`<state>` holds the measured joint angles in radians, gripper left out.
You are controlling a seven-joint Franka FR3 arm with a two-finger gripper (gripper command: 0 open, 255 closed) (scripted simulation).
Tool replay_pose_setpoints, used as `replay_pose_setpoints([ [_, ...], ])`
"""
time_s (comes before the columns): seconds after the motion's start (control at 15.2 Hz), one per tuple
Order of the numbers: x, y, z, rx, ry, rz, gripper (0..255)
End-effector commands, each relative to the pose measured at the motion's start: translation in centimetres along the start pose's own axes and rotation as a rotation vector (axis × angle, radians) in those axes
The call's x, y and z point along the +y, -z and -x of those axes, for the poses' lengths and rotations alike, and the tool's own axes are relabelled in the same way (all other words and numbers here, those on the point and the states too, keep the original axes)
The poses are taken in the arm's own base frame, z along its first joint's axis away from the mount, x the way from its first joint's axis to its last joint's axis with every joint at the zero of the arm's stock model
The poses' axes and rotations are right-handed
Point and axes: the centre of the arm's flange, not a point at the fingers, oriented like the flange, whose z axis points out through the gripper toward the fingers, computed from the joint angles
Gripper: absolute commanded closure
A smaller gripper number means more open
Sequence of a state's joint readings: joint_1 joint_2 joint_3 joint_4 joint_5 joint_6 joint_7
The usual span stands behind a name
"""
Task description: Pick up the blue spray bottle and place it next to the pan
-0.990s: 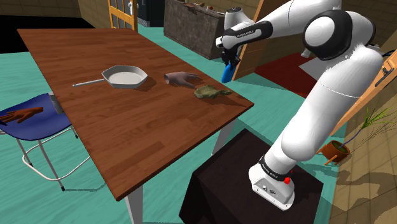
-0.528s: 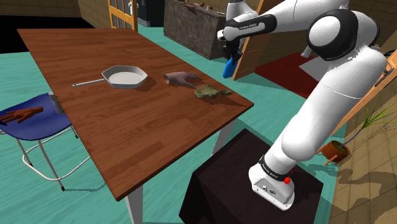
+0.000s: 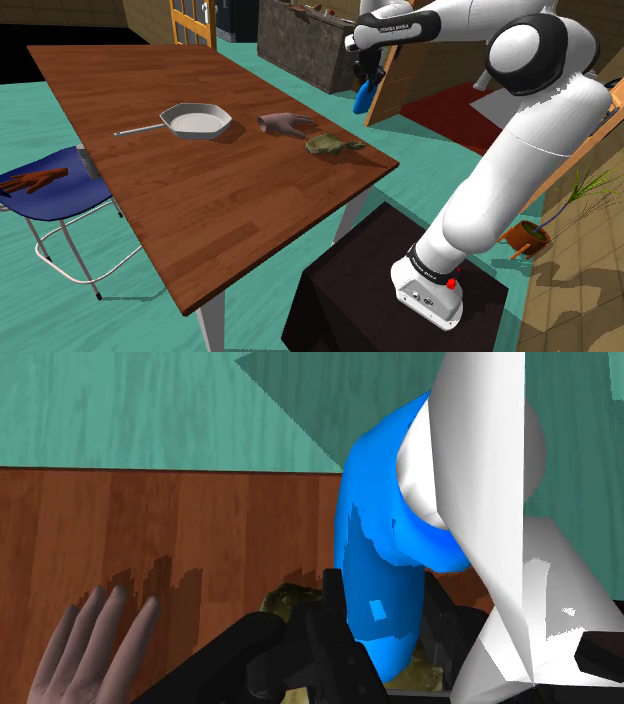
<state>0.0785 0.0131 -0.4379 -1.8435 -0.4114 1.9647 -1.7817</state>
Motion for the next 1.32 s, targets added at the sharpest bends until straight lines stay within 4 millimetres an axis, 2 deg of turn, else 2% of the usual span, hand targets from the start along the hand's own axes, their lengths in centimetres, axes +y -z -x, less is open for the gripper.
replay_pose_setpoints([
  [0.0,0.0,1.1,0.5,0.0,0.0,0.0,255],
  [1.25,-0.1,10.4,4.5,0.0,0.0,0.0,255],
])
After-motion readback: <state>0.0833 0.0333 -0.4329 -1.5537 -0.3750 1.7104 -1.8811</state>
